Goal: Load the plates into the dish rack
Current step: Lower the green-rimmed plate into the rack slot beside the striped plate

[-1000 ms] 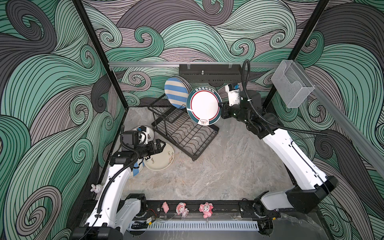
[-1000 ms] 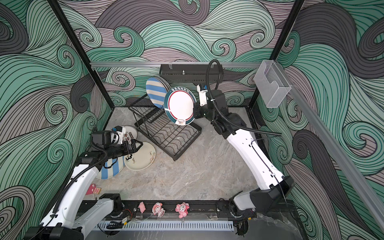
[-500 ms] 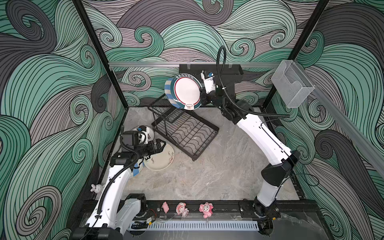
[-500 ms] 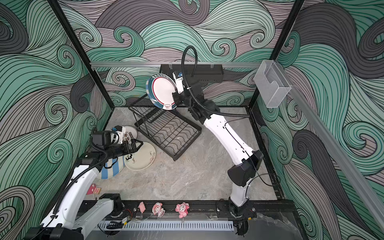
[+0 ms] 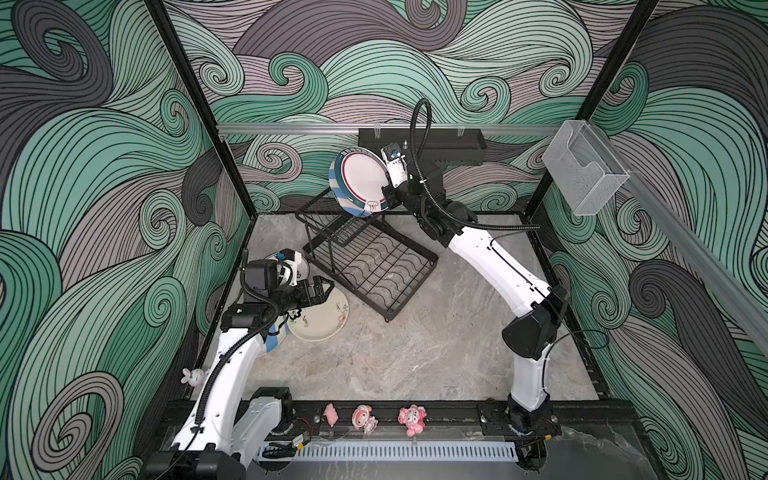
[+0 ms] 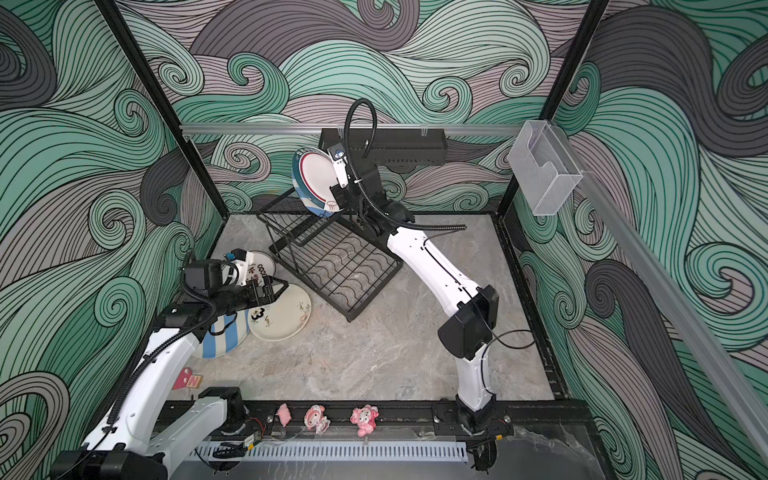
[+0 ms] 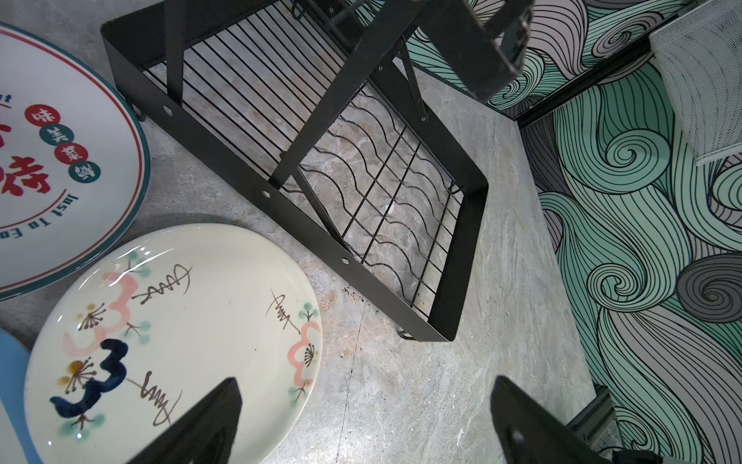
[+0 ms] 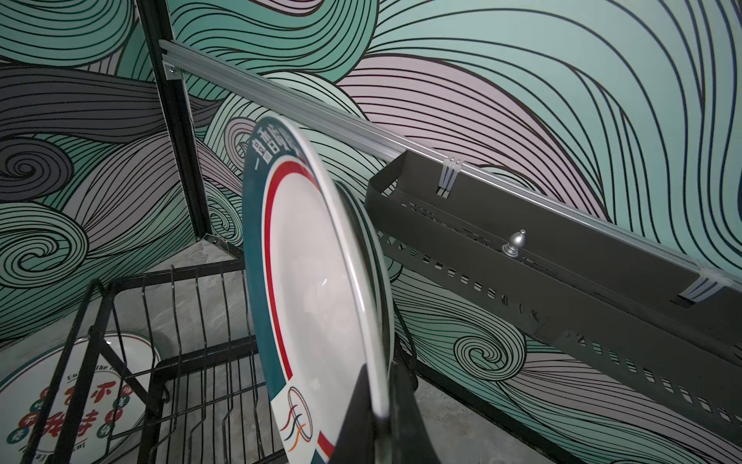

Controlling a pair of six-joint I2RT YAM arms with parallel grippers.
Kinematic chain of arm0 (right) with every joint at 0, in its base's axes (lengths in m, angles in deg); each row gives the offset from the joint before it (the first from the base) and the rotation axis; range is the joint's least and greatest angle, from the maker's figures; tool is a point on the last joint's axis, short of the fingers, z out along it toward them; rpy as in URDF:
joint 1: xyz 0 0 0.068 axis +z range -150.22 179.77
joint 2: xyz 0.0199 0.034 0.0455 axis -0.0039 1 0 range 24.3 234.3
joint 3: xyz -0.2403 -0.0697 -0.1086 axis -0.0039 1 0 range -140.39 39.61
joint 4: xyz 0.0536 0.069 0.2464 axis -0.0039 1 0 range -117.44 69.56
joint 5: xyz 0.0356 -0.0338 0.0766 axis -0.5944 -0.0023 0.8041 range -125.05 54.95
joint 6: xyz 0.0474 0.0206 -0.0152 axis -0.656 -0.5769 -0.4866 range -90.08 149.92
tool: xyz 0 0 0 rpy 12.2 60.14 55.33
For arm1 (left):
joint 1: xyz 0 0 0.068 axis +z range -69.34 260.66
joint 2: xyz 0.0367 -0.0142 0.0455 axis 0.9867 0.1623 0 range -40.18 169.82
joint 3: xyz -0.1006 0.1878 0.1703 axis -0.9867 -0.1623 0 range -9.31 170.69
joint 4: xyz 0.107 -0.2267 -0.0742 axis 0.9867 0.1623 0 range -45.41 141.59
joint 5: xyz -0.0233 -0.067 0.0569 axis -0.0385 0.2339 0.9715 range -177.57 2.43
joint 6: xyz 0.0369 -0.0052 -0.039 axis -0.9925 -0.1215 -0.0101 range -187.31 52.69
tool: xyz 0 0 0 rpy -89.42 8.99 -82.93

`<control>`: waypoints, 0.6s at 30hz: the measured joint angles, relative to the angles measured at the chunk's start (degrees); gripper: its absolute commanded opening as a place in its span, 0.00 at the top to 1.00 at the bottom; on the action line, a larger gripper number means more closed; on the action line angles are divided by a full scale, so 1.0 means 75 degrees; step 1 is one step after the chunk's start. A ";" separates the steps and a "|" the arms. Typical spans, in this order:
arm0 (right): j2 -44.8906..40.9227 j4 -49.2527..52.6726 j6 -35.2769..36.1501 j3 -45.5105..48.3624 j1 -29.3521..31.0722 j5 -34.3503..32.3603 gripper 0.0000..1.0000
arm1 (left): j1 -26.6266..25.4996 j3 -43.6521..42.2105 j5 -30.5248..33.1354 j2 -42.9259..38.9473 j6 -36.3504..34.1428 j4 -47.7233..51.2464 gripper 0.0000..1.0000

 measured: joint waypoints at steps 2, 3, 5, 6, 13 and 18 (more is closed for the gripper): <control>0.0201 -0.0017 0.0044 -0.0245 0.0006 -0.0029 1.00 | 0.0012 0.0000 -0.0017 0.0023 0.0003 0.0000 0.01; 0.0294 -0.0023 0.0067 -0.0341 0.0006 -0.0038 1.00 | 0.0020 0.0000 -0.0029 0.0038 0.0003 -0.0003 0.01; 0.0425 -0.0017 0.0096 -0.0472 0.0006 -0.0041 1.00 | 0.0044 0.0000 -0.0052 0.0076 0.0003 -0.0003 0.01; 0.0460 -0.0026 0.0114 -0.0493 0.0009 -0.0038 1.00 | 0.0047 0.0000 -0.0064 0.0090 0.0000 -0.0006 0.01; 0.0682 -0.0023 0.0122 -0.0501 0.0044 -0.0044 1.00 | 0.0128 0.0000 -0.0128 0.0128 0.0003 -0.0020 0.01; 0.0717 -0.0038 0.0128 -0.0501 0.0070 -0.0108 1.00 | 0.0201 0.0000 -0.0169 0.0160 0.0003 -0.0064 0.01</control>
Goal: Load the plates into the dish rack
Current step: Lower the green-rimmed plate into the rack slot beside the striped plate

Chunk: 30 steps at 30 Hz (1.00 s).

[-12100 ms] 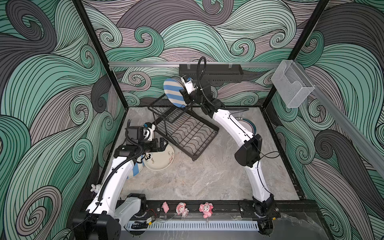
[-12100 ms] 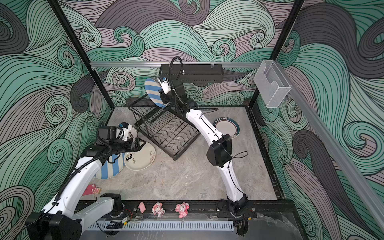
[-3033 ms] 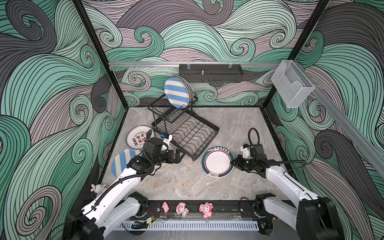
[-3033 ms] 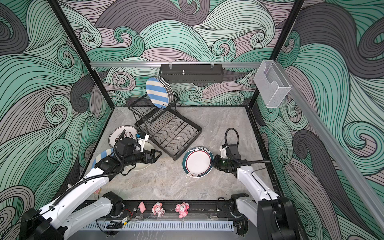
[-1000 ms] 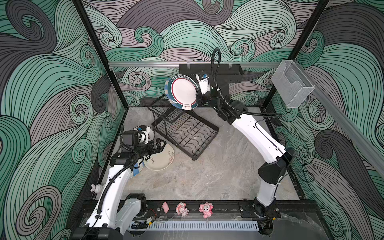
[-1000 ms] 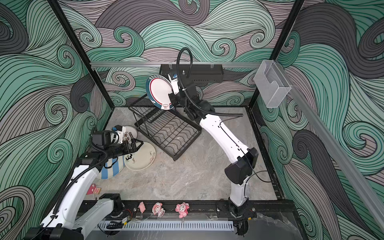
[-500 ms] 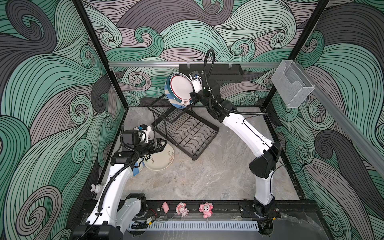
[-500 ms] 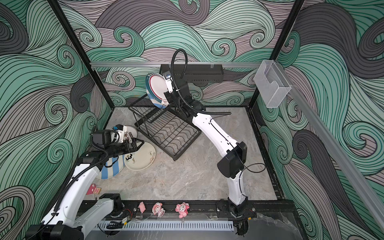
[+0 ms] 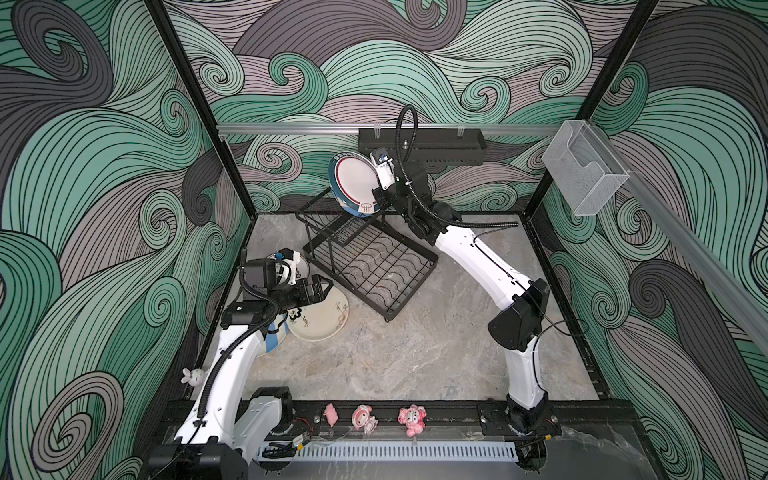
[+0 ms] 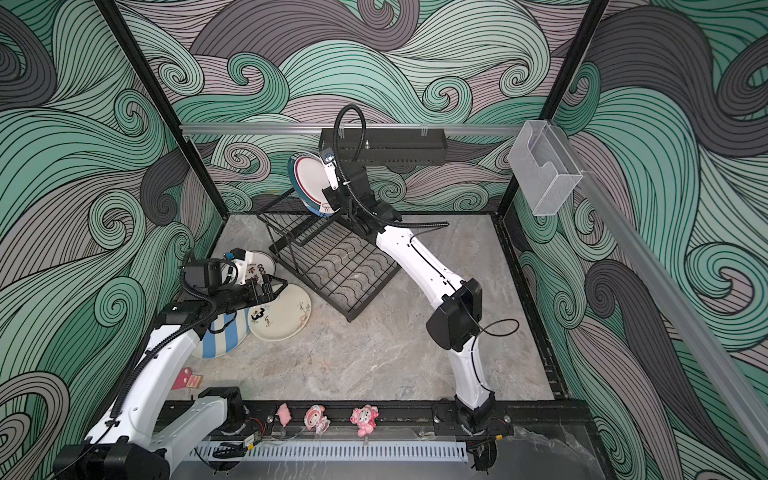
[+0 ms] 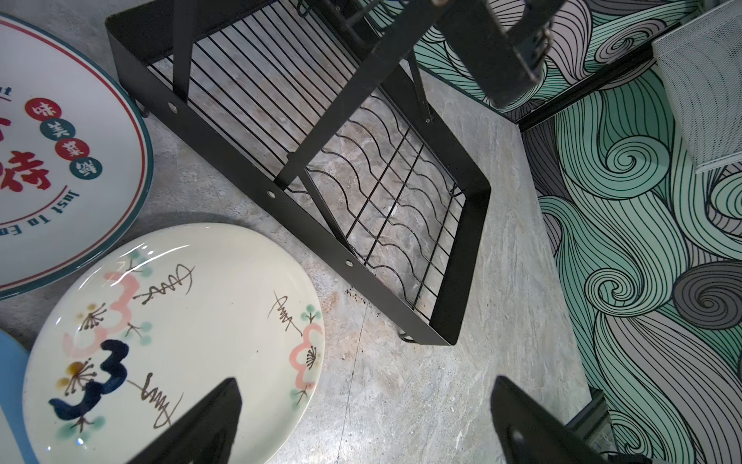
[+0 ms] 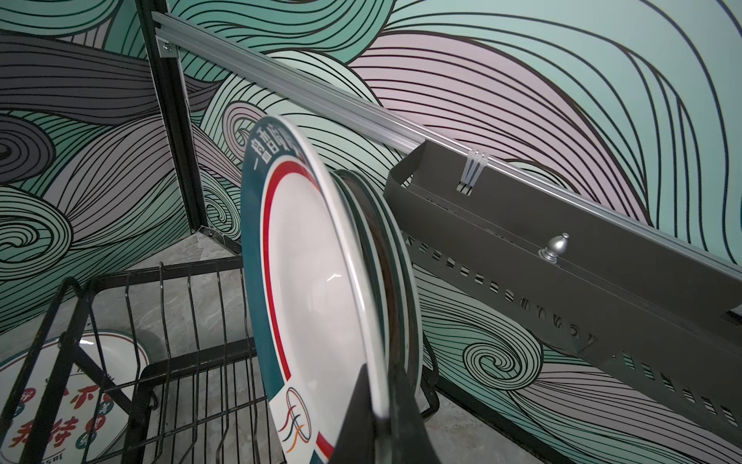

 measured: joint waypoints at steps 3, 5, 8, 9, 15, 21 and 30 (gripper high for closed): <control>0.0000 -0.0096 0.0035 0.0000 0.0029 -0.0114 1.00 | 0.0032 0.0000 -0.0029 0.0012 0.0000 -0.0003 0.02; 0.0000 -0.0198 0.0117 0.0000 0.0067 -0.0245 1.00 | 0.0035 0.0000 -0.0055 0.0047 0.0000 -0.0020 0.01; 0.0041 -0.0254 0.0335 -0.0125 0.0134 -0.0437 1.00 | 0.0044 0.0000 -0.0137 0.0079 0.0000 -0.0058 0.01; 0.0050 -0.0280 0.0393 -0.0163 0.0157 -0.0490 1.00 | 0.0050 0.0000 -0.0152 0.0085 0.0000 -0.0070 0.01; 0.0076 -0.0315 0.0519 -0.0233 0.0213 -0.0644 1.00 | 0.0105 0.0000 -0.0256 0.0096 0.0000 -0.0131 0.01; 0.0093 -0.0315 0.0472 -0.0195 0.0248 -0.0726 1.00 | 0.0105 0.0000 -0.0329 0.0096 0.0000 -0.0152 0.01; 0.0178 -0.0321 0.0455 -0.0052 0.0405 -0.1043 1.00 | 0.0137 0.0000 -0.0423 0.0096 0.0000 -0.0172 0.01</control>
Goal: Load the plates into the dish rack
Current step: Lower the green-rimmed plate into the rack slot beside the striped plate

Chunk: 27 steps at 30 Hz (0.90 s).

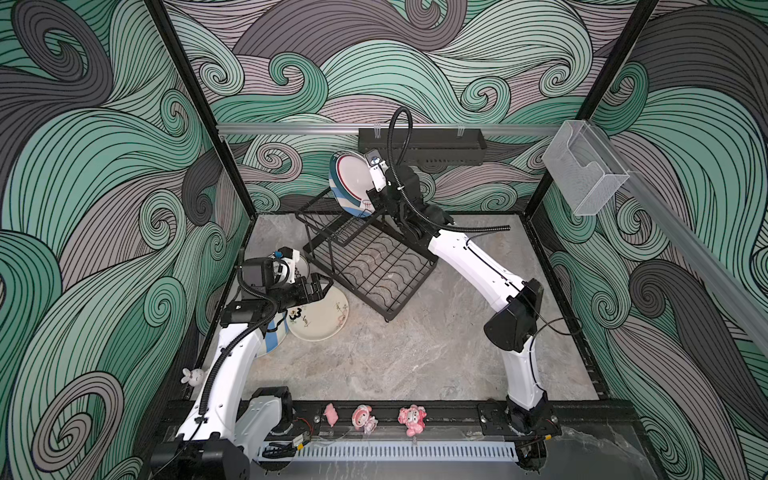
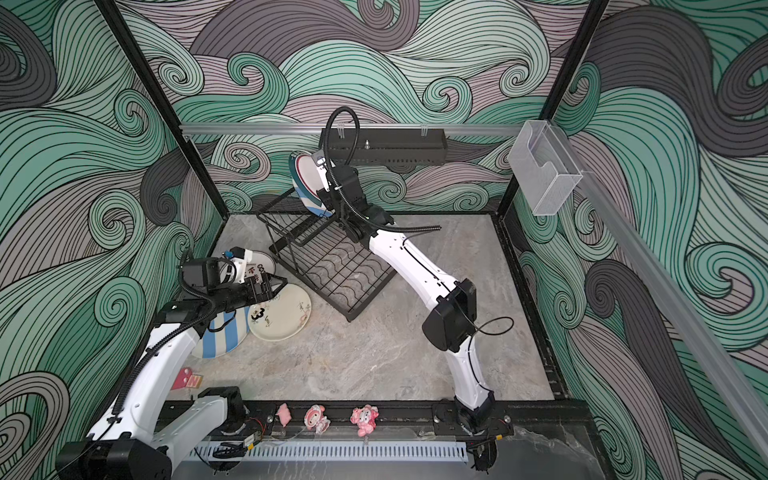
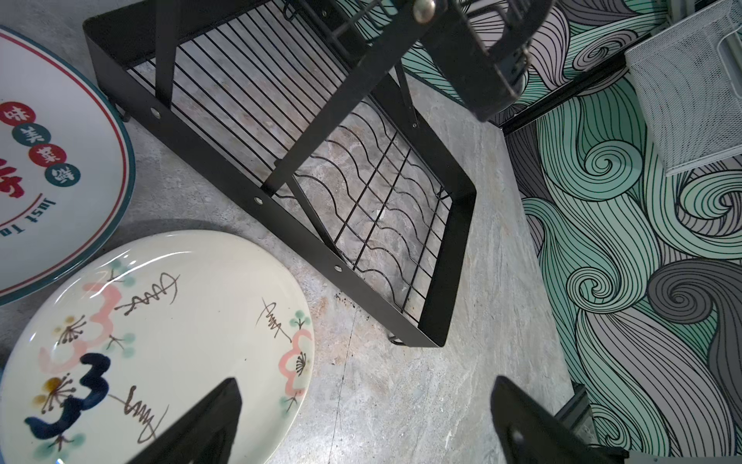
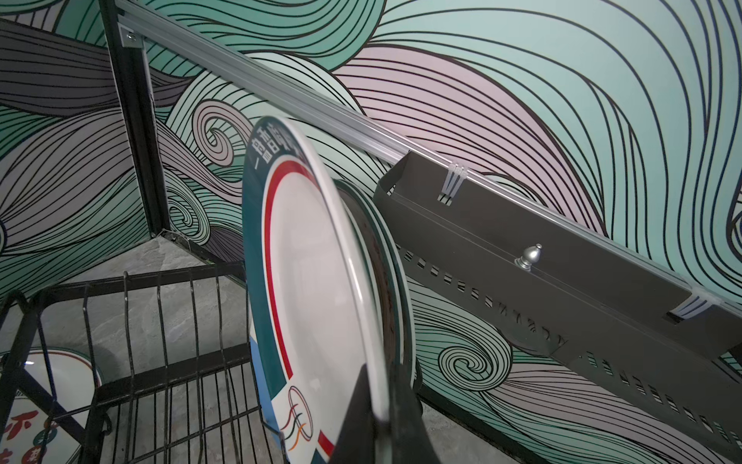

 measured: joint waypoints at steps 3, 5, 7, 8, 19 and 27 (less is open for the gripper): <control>0.0035 -0.0009 0.0082 0.0017 0.0105 -0.0216 1.00 | 0.0003 0.0000 -0.0006 0.0000 0.0003 0.0000 0.01; 0.0085 0.0003 0.0157 0.0006 0.0189 -0.0388 1.00 | 0.0003 0.0000 -0.0009 0.0000 0.0003 -0.0003 0.01; 0.0227 0.0076 0.0210 -0.0172 0.0262 -0.0525 1.00 | 0.0003 0.0000 -0.0012 0.0000 0.0003 -0.0003 0.01; 0.0323 0.0134 0.0224 -0.0303 0.0283 -0.0583 1.00 | 0.0006 0.0000 -0.0020 0.0000 0.0003 -0.0003 0.01; 0.1233 0.1099 0.0647 -0.1947 0.0478 -0.0985 1.00 | 0.0009 0.0000 -0.0096 -0.0012 0.0006 -0.0055 0.01; 0.1262 0.1139 0.0947 -0.2445 0.0597 -0.1297 1.00 | 0.0012 0.0000 -0.0146 -0.0023 0.0006 -0.0102 0.01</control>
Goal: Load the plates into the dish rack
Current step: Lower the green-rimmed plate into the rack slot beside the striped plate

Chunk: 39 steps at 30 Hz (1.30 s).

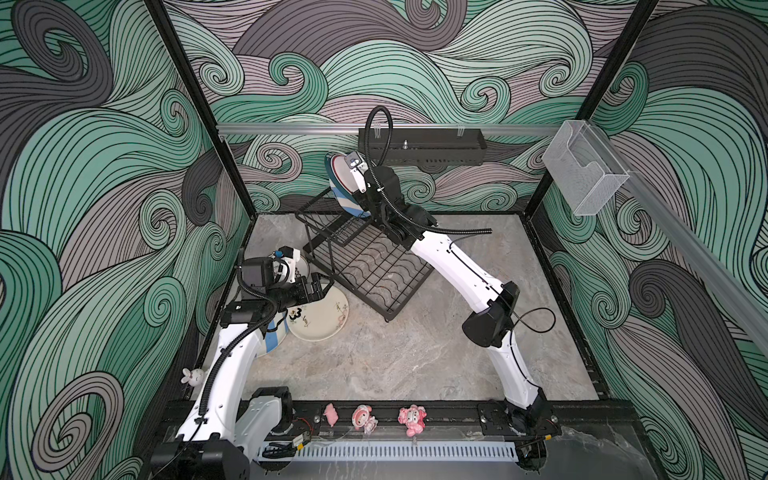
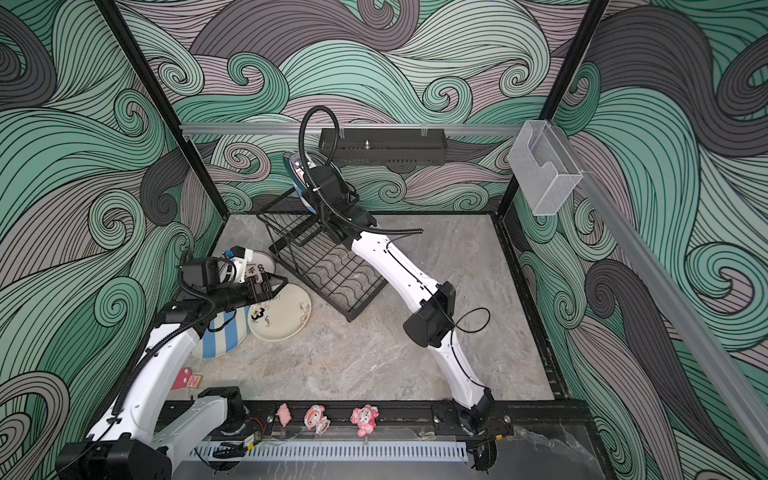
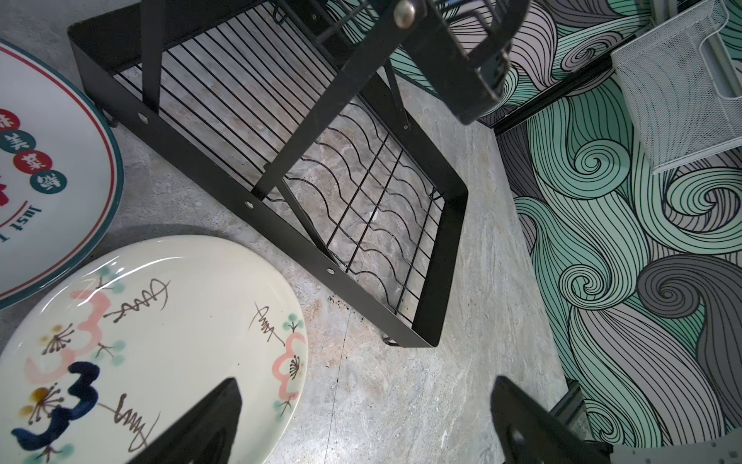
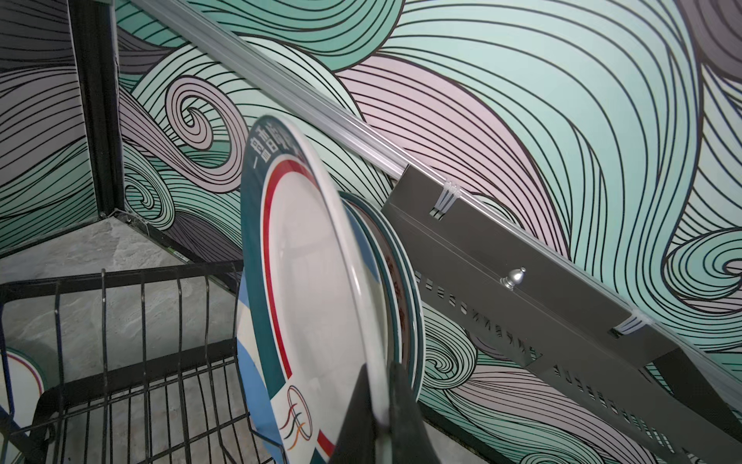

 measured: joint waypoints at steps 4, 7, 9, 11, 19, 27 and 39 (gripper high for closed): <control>-0.0029 0.0017 0.0000 0.0035 0.0067 -0.0058 1.00 | -0.0003 -0.0003 -0.0029 -0.0003 0.0000 -0.0006 0.02; -0.0119 0.0032 -0.0020 0.0192 0.0099 -0.0090 1.00 | -0.0003 -0.0041 -0.0035 -0.0006 0.0000 -0.0006 0.02; -0.0154 0.0047 -0.0044 0.0256 0.0111 -0.0117 1.00 | -0.0003 -0.0070 -0.0038 -0.0020 0.0000 -0.0006 0.01; -0.0157 0.0050 -0.0052 0.0268 0.0111 -0.0137 1.00 | -0.0003 -0.0079 -0.0044 -0.0041 0.0000 -0.0006 0.01; -0.0157 0.0017 -0.0055 0.0373 0.0096 -0.0233 1.00 | 0.0000 -0.0079 -0.0050 -0.0052 0.0000 -0.0009 0.01; -0.0157 0.0230 -0.0539 0.0358 0.0012 -0.0105 1.00 | 0.0032 -0.0079 -0.0052 -0.0052 0.0000 -0.0009 0.01; 0.0020 0.0443 -0.0807 0.0204 -0.0006 0.0026 1.00 | 0.0035 -0.0079 -0.0052 -0.0050 0.0000 -0.0006 0.01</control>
